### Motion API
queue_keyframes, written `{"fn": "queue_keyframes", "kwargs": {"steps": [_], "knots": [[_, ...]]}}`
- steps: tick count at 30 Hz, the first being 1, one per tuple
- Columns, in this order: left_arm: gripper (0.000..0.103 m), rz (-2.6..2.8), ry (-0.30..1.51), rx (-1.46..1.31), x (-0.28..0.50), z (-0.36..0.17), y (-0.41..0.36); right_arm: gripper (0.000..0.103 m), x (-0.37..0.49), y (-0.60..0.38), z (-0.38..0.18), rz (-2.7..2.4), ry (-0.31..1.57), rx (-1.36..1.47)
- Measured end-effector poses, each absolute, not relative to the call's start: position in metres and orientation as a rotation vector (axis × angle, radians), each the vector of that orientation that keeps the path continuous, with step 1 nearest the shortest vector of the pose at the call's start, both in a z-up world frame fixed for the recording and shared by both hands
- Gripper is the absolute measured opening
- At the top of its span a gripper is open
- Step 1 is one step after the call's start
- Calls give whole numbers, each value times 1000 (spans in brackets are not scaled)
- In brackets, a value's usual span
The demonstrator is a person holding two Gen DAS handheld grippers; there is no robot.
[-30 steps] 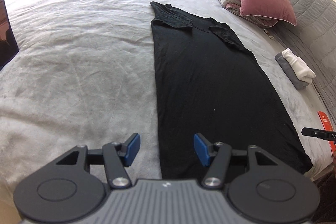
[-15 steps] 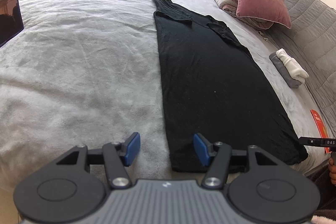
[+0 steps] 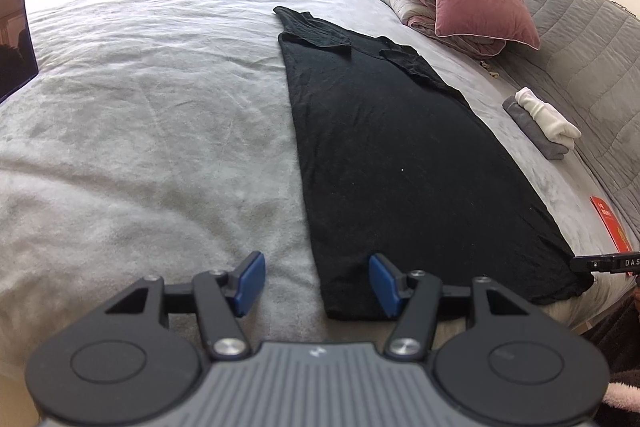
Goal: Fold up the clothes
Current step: 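Move both open grippers to the hem of the narrow folded shirt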
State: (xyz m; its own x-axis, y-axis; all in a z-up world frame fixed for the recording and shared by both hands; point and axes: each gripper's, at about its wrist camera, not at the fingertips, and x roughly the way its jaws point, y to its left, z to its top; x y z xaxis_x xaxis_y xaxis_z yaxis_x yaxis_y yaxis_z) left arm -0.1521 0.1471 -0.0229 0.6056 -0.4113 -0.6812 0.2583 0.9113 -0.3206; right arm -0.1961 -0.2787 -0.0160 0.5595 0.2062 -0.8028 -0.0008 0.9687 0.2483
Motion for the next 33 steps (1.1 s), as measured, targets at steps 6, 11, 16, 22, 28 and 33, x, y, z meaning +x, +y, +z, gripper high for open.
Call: {"fn": "queue_keyframes", "kwargs": {"steps": [6,11,16,22,28,33], "knots": [[57,-425,873,-231,-151,-21,149,61,-195,-277,-15,115,982,237],[55,-480,909,-261,-148,-21,149,62,-192,-277,-15,152,1011,255],[47,-532,958,-328,-142,-24,152,60,-191,-285,-15,194,1045,348],[36,-583,1022,-490,-130,-37,170,59,-191,-293,-17,248,1071,476],[33,-621,1069,-569,-121,-43,177,55,-190,-303,-20,294,1091,599],[33,-666,1106,-549,-118,-44,165,49,-188,-309,-25,317,1110,662]]}}
